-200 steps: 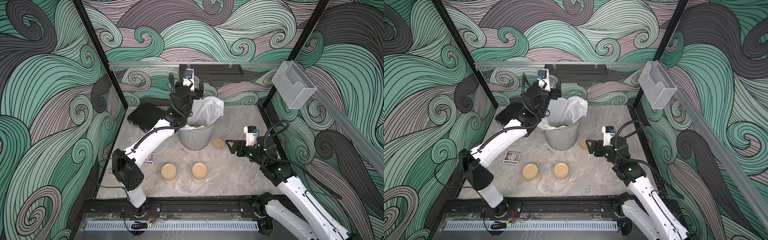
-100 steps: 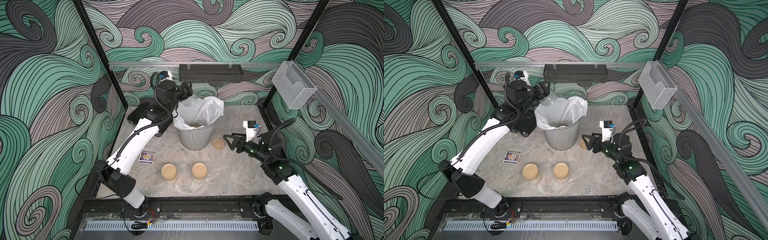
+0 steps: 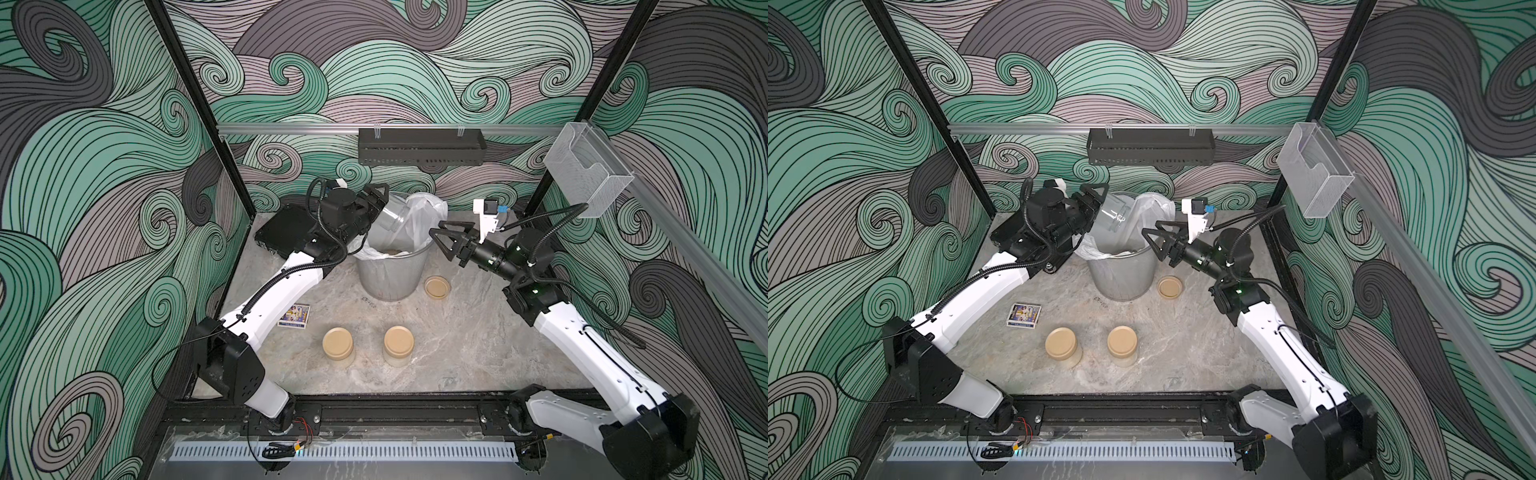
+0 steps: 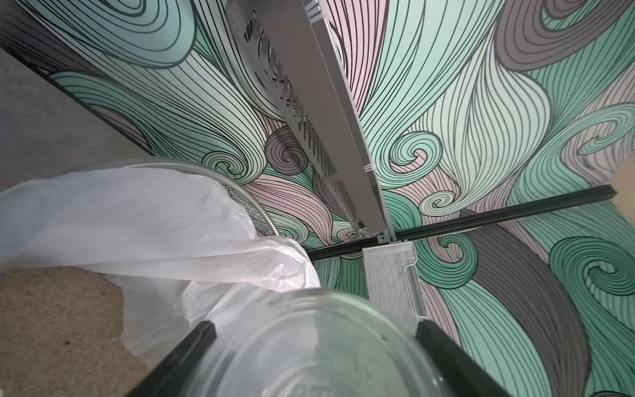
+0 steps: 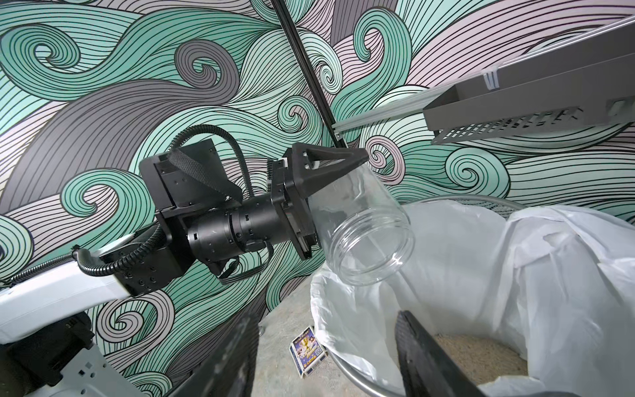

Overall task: Empty moldy rice from jars
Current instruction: Place the jar at the center of the board.

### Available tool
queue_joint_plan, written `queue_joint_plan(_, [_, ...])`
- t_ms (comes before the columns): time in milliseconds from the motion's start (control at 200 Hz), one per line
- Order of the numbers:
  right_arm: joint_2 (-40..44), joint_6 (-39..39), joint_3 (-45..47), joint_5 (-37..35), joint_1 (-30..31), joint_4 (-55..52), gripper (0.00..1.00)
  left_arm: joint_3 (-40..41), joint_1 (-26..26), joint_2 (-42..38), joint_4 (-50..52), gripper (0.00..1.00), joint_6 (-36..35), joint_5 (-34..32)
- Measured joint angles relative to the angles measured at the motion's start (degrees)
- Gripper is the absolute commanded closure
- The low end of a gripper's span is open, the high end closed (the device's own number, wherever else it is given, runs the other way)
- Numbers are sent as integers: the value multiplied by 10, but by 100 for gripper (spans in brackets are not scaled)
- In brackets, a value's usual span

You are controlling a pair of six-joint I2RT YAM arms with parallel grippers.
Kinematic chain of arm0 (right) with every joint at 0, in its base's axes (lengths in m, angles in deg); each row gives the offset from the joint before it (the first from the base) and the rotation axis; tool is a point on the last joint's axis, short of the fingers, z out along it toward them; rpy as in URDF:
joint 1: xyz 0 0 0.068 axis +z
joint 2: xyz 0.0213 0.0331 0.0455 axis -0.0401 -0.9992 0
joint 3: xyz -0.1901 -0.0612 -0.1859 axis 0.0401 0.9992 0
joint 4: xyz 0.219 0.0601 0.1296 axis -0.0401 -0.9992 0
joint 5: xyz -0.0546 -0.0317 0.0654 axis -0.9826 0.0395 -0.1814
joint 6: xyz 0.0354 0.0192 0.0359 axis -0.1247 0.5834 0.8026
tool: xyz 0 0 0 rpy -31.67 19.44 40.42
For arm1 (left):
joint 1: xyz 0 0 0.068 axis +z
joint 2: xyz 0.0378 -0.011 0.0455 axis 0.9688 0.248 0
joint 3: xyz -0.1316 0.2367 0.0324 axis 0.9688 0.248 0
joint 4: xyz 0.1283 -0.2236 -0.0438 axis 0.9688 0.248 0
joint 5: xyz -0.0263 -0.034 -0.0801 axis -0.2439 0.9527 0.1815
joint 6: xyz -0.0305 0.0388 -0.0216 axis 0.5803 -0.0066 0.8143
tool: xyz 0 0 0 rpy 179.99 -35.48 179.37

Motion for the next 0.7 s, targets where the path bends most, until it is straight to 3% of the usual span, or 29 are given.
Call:
queue_joint_plan(310, [-42,-10,-28,16,12,4,39,-7,0,30,-79,73,88,38])
queue_joint_plan(700, [-99,-13,-71,27,15,14,43,-10,0,56,-101,73,103,52])
